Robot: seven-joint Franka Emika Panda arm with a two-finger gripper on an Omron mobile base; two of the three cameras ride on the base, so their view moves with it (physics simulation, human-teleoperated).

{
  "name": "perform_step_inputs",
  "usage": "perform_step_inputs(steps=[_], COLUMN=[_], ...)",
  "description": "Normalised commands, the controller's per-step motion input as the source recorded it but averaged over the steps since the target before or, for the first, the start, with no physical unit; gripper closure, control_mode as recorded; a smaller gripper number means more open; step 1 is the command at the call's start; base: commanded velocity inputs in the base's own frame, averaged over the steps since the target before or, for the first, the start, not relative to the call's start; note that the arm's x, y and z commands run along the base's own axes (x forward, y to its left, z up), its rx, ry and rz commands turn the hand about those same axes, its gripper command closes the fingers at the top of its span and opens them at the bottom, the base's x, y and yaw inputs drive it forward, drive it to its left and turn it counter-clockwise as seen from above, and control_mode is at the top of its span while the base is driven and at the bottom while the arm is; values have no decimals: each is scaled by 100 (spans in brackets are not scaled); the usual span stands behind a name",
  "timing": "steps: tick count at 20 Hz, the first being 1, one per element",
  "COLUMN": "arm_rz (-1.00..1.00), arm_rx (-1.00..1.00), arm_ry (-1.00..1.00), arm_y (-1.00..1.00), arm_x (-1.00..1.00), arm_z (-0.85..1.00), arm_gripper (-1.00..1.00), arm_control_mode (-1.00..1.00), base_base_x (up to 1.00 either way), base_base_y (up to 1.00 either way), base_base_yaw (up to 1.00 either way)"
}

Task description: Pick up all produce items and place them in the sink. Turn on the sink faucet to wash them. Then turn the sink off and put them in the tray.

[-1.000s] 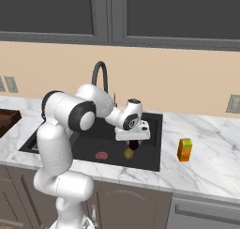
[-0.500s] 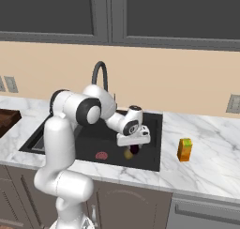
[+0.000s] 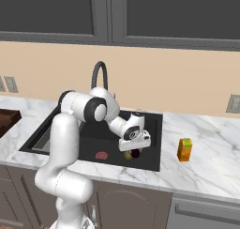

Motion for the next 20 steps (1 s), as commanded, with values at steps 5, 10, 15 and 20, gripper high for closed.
perform_step_inputs(steps=[5, 10, 15, 20], arm_rz=[8, 8, 8, 7], arm_rx=[4, 2, 1, 1], arm_ry=[0, 0, 0, 0], arm_y=[0, 0, 0, 0], arm_x=[8, 8, 14, 7], arm_z=[-28, -26, -33, -26], arm_gripper=[100, 100, 100, -100], arm_control_mode=[-100, -100, -100, -100], base_base_x=[0, 0, 0, 0], base_base_y=[0, 0, 0, 0], base_base_yaw=[0, 0, 0, 0])
